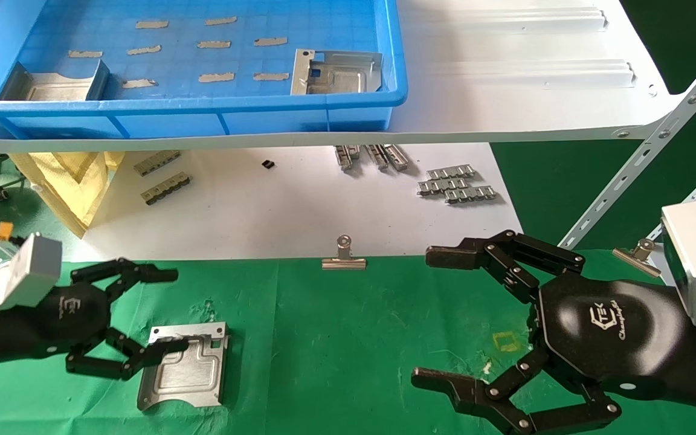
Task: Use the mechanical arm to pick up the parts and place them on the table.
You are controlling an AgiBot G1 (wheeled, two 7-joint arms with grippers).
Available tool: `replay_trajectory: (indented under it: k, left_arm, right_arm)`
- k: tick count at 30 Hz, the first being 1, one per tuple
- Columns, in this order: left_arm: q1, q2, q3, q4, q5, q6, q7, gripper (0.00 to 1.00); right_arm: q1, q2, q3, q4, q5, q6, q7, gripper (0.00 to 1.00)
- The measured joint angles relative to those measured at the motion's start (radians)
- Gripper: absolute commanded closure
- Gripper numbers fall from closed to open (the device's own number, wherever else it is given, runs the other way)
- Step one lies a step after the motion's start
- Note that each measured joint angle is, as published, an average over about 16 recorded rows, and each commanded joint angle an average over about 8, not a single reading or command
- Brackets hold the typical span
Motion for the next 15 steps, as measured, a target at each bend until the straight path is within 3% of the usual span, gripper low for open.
replay_trajectory:
  k: [15]
  left_arm:
    - [0.109, -0.016, -0.176, -0.207, 0.006, -0.024, -0.123, 0.0]
  right_arm:
    - [0.0, 0.0, 0.0, 0.0, 0.0, 0.0, 0.0, 0.0]
